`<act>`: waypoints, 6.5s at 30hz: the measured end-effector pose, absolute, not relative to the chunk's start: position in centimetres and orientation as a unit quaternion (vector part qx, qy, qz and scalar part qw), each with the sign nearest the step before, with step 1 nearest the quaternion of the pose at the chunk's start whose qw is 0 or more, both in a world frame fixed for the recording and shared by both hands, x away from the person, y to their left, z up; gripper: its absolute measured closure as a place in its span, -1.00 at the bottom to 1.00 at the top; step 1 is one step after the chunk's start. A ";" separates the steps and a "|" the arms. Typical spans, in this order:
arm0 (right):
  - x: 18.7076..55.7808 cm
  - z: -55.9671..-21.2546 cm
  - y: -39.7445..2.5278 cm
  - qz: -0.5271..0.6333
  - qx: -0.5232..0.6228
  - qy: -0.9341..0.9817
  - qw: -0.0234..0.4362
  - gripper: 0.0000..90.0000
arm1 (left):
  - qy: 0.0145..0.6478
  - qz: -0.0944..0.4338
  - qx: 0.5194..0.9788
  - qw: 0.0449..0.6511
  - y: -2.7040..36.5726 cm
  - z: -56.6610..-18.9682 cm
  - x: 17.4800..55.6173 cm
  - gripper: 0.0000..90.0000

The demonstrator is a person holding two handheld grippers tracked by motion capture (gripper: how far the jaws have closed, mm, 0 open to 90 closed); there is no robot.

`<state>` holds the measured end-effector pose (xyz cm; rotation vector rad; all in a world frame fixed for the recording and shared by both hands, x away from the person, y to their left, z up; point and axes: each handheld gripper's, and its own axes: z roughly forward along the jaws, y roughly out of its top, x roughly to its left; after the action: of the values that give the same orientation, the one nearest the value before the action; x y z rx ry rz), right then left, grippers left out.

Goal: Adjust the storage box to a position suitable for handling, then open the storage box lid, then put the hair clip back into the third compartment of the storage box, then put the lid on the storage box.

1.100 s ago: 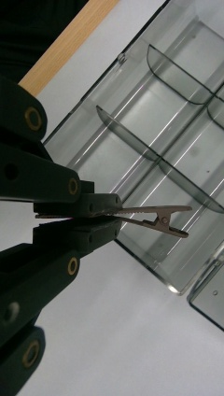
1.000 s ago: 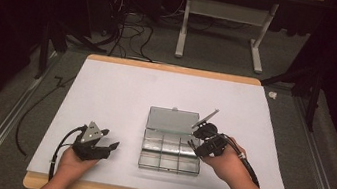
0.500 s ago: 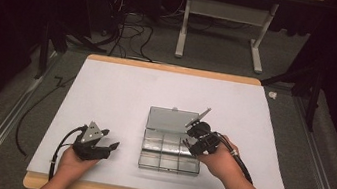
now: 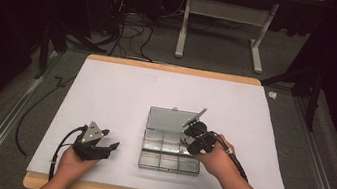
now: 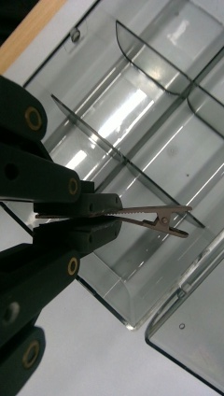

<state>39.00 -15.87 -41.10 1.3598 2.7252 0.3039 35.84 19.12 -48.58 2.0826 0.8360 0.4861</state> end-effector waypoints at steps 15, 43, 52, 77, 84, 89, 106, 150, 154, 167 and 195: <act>39.4 -41.8 -16.0 0.097 0.447 0.888 0.040 0.93 | 0.331 0.194 0.828 0.408 19.1 -48.6 35.8 -0.16; 39.5 -42.3 -15.9 0.110 0.446 0.887 0.040 0.80 | 0.331 0.194 0.829 0.406 19.0 -48.6 35.8 -0.16; 38.9 -40.3 -16.4 0.135 0.452 0.880 0.051 0.66 | 0.331 0.193 0.830 0.406 19.0 -48.6 35.8 -0.16; 36.5 -39.6 -23.4 0.170 0.504 0.842 0.094 0.37 | 0.340 0.193 0.826 0.406 19.1 -48.6 35.9 -0.16; 35.9 -41.3 -25.0 0.183 0.514 0.832 0.100 0.27 | 0.340 0.198 0.826 0.403 19.0 -48.6 35.9 -0.16; 35.1 -43.2 -25.9 0.208 0.524 0.817 0.115 0.20 | 0.338 0.201 0.829 0.398 18.9 -48.6 35.8 -0.16; 31.8 -46.4 -27.1 0.308 0.530 0.771 0.170 0.11 | 0.336 0.211 0.828 0.397 18.8 -48.7 35.7 -0.19; 36.7 -43.7 -25.0 0.382 0.536 0.732 0.175 0.00 | 0.388 0.118 0.791 0.458 13.8 -45.1 41.2 -0.04; 37.8 -43.6 -24.9 0.378 0.542 0.731 0.168 0.01 | 0.396 0.113 0.790 0.453 13.1 -45.0 42.3 -0.04; 40.6 -43.9 -23.9 0.374 0.553 0.732 0.138 0.00 | 0.428 0.065 0.778 0.456 11.2 -45.4 45.0 -0.04; 43.8 -45.5 -21.3 0.358 0.580 0.729 0.063 -0.13 | 0.473 -0.060 0.752 0.456 9.4 -47.9 47.0 -0.17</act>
<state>43.84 -21.28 -45.53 1.7528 2.2016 1.0820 47.01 9.44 -47.89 1.8534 1.1664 -0.1482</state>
